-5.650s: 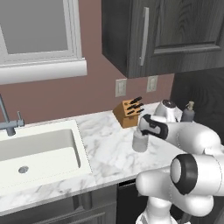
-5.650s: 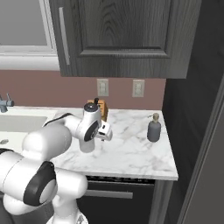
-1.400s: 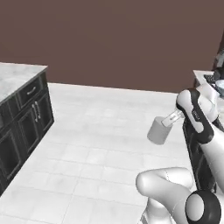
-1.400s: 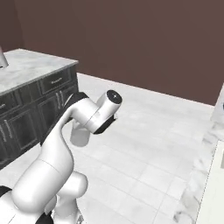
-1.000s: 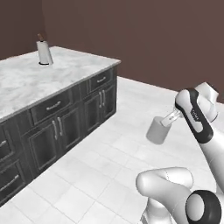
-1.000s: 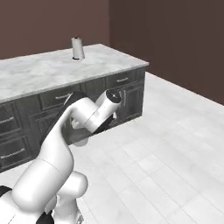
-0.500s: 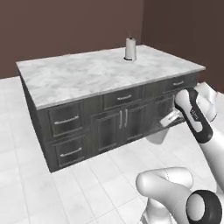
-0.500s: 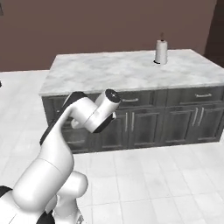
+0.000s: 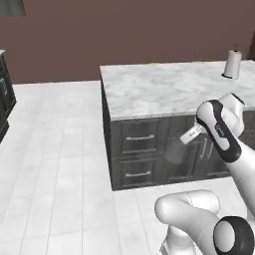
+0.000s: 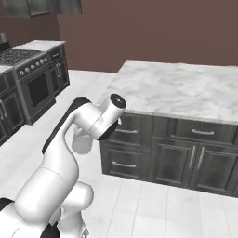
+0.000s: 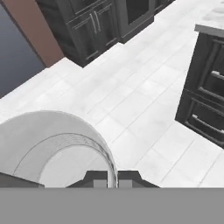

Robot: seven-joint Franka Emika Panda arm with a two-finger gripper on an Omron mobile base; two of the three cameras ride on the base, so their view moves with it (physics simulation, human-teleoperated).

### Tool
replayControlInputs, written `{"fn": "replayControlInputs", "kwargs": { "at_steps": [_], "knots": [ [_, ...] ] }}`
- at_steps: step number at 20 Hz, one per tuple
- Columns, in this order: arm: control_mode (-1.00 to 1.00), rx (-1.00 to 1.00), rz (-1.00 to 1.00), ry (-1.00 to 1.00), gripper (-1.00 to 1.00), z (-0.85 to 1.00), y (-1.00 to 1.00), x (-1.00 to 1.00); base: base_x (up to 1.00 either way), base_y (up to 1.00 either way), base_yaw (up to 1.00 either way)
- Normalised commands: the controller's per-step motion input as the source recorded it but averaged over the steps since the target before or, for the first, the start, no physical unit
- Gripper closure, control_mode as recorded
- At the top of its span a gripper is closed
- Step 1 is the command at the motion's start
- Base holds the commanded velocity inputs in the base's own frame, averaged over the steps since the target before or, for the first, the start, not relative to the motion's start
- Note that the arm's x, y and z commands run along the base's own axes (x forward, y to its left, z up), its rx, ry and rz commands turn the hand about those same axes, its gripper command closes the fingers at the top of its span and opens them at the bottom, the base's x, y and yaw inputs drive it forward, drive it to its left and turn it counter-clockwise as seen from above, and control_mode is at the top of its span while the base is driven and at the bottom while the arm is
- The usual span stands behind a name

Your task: Move the glass cup from next to the sink to the open cabinet. Then, move the bowl with the carrot to the fridge to clear the area for faucet cleaning.

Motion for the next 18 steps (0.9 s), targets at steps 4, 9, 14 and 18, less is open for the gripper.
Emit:
{"fn": "replayControlInputs", "kwargs": {
  "at_steps": [4, 9, 14, 18],
  "knots": [
    [1.0, 0.0, 0.0, 0.0, 1.0, 0.0, 0.0, 0.0, 1.0, 0.96, 0.25],
    [1.0, 0.0, 0.0, 0.0, 1.0, 0.0, 0.0, 0.0, 1.0, 1.0, 0.02],
    [1.0, 0.0, 0.0, 0.0, 1.0, 0.0, 0.0, 0.0, 1.0, 1.0, -0.09],
    [1.0, 0.0, 0.0, 0.0, 1.0, 0.0, 0.0, 0.0, 1.0, 1.0, -0.21]
  ]
}}
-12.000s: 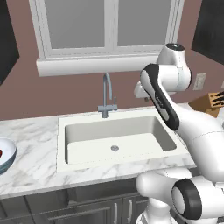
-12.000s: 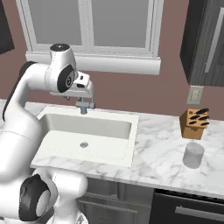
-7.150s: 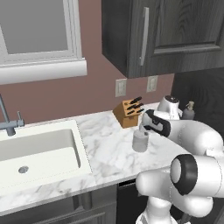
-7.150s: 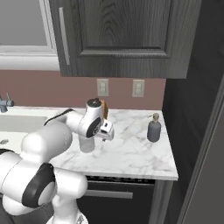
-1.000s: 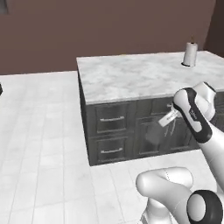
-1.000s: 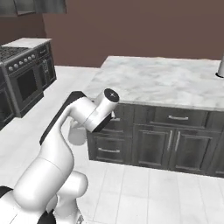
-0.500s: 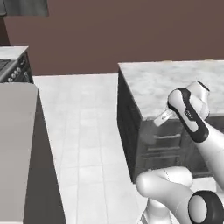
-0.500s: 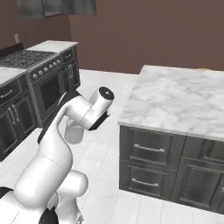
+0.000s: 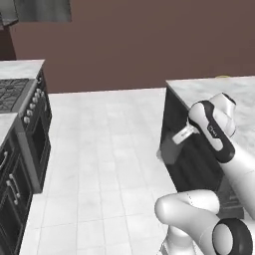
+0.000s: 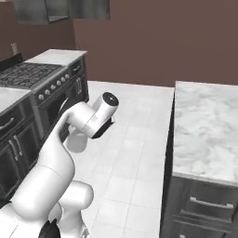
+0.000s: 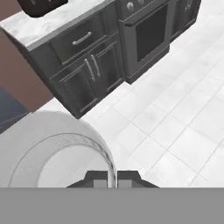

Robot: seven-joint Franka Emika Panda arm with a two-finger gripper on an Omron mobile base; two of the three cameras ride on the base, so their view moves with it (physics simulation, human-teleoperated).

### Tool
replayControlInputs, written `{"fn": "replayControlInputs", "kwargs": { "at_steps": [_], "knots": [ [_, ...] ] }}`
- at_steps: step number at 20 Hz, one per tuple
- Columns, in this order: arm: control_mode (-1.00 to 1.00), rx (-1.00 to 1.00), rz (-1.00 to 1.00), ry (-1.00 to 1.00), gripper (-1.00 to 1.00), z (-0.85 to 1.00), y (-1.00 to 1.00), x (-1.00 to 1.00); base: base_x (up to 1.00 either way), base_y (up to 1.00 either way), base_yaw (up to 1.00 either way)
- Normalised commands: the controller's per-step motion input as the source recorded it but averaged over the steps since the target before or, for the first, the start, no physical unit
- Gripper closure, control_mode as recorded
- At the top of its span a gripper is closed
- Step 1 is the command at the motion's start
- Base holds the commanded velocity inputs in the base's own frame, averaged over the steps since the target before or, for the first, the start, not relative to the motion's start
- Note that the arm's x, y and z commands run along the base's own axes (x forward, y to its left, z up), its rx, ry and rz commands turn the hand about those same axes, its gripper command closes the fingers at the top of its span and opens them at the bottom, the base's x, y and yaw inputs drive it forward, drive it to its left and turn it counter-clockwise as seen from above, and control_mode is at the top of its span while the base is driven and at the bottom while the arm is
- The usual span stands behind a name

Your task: Move the glass cup from next to the sink to the open cabinet. Then, move the bowl with the carrot to the fridge to clear the area for faucet cleaning.

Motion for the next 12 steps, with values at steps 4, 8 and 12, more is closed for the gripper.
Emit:
{"fn": "replayControlInputs", "kwargs": {
  "at_steps": [4, 8, 12],
  "knots": [
    [1.0, 0.0, 0.0, 0.0, 1.0, 0.0, 0.0, 0.0, 1.0, 1.0, -0.26],
    [1.0, 0.0, 0.0, 0.0, 1.0, 0.0, 0.0, 0.0, 1.0, 0.89, -0.26],
    [1.0, 0.0, 0.0, 0.0, 1.0, 0.0, 0.0, 0.0, 1.0, 0.81, -0.23]
  ]
}}
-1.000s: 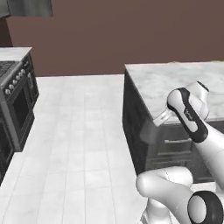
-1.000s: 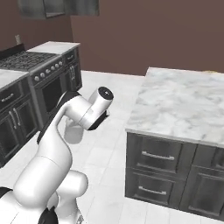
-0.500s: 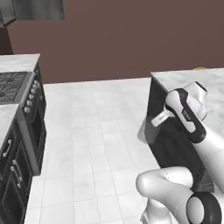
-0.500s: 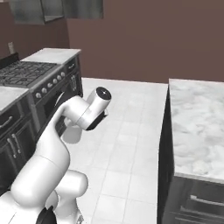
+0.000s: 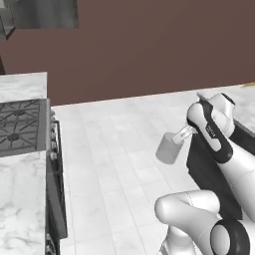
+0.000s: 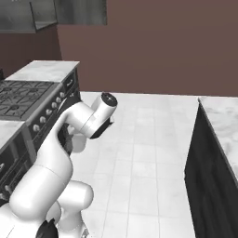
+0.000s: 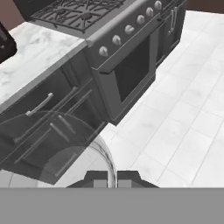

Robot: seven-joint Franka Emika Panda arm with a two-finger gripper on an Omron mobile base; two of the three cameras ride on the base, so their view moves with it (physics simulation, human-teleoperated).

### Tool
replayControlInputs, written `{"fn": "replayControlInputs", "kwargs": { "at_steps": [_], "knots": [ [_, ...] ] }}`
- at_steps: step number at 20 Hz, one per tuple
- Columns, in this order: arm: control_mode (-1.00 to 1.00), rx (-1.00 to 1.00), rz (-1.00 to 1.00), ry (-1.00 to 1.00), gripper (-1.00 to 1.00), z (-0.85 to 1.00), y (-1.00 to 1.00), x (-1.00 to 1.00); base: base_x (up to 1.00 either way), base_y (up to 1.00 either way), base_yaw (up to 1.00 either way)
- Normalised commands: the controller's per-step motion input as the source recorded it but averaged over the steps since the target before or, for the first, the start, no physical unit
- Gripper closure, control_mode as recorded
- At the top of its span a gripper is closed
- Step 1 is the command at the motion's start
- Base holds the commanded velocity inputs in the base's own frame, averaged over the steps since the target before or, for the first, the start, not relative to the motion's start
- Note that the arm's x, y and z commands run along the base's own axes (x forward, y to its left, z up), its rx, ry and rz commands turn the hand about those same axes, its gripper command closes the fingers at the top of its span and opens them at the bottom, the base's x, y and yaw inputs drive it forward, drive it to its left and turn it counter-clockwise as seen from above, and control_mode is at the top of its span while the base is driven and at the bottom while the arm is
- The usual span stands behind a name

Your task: Move the glass cup from next to the sink to the open cabinet. Then, move the bowl with the carrot to the fridge to clear the area for faucet cleaning.

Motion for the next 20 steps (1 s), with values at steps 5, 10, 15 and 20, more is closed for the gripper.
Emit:
{"fn": "replayControlInputs", "kwargs": {
  "at_steps": [5, 10, 15, 20],
  "knots": [
    [1.0, 0.0, 0.0, 0.0, 1.0, 0.0, 0.0, 0.0, 1.0, 0.74, -0.21],
    [1.0, 0.0, 0.0, 0.0, 1.0, 0.0, 0.0, 0.0, 1.0, 0.4, -0.14],
    [1.0, 0.0, 0.0, 0.0, 1.0, 0.0, 0.0, 0.0, 1.0, -0.2, -0.05],
    [1.0, 0.0, 0.0, 0.0, 1.0, 0.0, 0.0, 0.0, 1.0, 0.1, 0.03]
  ]
}}
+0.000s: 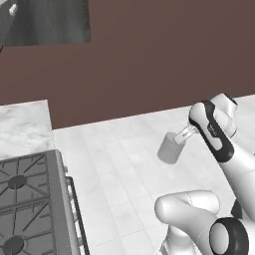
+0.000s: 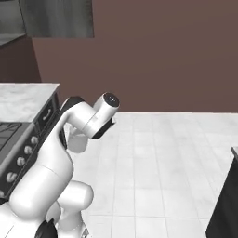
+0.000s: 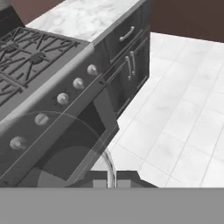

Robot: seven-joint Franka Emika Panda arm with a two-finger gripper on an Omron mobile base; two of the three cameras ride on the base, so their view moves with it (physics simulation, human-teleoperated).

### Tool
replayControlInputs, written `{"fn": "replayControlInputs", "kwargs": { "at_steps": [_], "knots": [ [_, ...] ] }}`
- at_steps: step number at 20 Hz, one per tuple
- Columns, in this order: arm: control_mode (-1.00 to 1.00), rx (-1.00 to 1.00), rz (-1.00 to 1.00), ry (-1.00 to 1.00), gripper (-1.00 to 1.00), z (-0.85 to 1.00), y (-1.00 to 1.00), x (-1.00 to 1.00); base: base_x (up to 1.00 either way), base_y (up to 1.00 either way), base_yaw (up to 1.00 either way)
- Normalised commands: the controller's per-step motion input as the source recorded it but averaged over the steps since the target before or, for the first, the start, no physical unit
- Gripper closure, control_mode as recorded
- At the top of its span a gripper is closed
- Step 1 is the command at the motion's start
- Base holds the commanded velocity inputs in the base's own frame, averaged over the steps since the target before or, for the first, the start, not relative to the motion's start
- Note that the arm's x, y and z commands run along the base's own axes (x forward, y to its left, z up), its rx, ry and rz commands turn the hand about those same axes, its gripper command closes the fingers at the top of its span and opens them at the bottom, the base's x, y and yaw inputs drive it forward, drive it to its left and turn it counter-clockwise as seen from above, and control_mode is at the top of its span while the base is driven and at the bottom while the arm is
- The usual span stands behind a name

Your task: Move the glass cup from next to the sink to the open cabinet. Then, move the bowl with the carrot to the fridge to clear the area for faucet cleaning.

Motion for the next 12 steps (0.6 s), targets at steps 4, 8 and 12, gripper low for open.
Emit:
{"fn": "replayControlInputs", "kwargs": {
  "at_steps": [4, 8, 12],
  "knots": [
    [1.0, 0.0, 0.0, 0.0, 1.0, 0.0, 0.0, 0.0, 1.0, 0.14, 0.27],
    [1.0, 0.0, 0.0, 0.0, 1.0, 0.0, 0.0, 0.0, 1.0, 0.0, 0.41],
    [1.0, 0.0, 0.0, 0.0, 1.0, 0.0, 0.0, 0.0, 1.0, -0.06, 0.54]
  ]
}}
